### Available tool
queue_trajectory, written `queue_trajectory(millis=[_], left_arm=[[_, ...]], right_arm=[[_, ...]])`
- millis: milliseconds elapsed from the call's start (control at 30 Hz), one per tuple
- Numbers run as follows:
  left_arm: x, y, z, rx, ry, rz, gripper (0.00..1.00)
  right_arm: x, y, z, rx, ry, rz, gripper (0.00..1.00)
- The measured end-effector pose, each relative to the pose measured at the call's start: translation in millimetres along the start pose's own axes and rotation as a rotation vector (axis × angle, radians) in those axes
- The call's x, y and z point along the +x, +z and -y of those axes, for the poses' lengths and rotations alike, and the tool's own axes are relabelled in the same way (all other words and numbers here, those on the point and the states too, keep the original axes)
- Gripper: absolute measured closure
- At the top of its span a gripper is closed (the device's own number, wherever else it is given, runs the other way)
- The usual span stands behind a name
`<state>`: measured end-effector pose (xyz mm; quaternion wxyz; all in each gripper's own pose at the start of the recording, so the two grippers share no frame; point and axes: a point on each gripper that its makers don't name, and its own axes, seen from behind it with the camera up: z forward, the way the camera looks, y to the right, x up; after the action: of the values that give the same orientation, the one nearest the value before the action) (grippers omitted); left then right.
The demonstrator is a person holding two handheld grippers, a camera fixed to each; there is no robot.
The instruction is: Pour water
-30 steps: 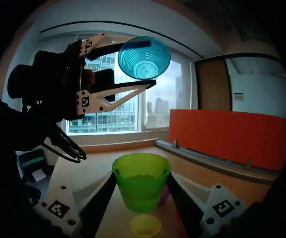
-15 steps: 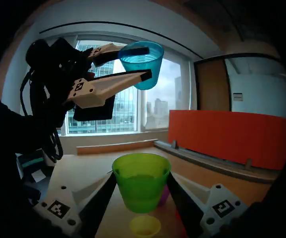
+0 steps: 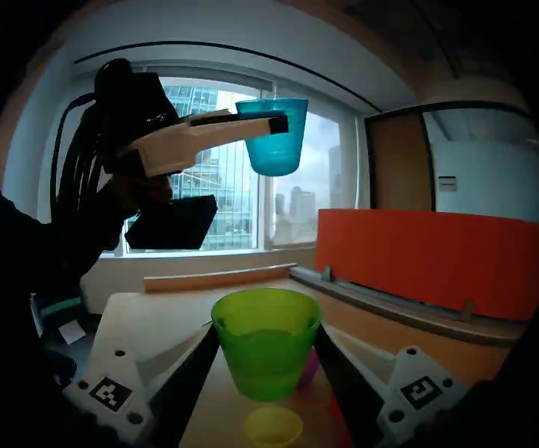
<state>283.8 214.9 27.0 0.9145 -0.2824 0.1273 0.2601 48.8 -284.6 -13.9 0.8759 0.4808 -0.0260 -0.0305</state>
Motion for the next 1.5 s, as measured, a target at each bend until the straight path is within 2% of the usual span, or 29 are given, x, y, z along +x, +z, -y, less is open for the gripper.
queue_trajectory(millis=[167, 367, 467, 600, 767, 1133, 1500], left_arm=[[-1, 0.7, 3.7, -0.014, -0.173, 0.001, 0.15], [-1, 5.9, 6.4, -0.040, -0.350, -0.006, 0.15], [-2, 8.0, 6.0, -0.049, -0.421, -0.002, 0.15], [-5, 9.8, 5.6, -0.060, -0.484, 0.003, 0.15], [-8, 9.9, 4.2, -0.072, -0.516, 0.005, 0.15], [-27, 2.0, 5.4, -0.057, -0.509, 0.031, 0.15], [-62, -13.1, -1.3, -0.046, -0.508, 0.071, 0.15]], right_arm=[[2, -0.1, 1, 0.000, 0.000, -0.002, 0.12], [2, -1.2, -1, -0.003, 0.001, -0.005, 0.12], [3, -1.8, -1, -0.003, 0.003, -0.006, 0.11], [5, -1.5, -1, -0.003, 0.003, -0.008, 0.12], [6, -1.1, 0, -0.004, 0.001, -0.007, 0.12], [5, -5.4, -1, -0.016, 0.007, -0.005, 0.11], [0, -23.9, -13, -0.057, 0.010, 0.011, 0.11]])
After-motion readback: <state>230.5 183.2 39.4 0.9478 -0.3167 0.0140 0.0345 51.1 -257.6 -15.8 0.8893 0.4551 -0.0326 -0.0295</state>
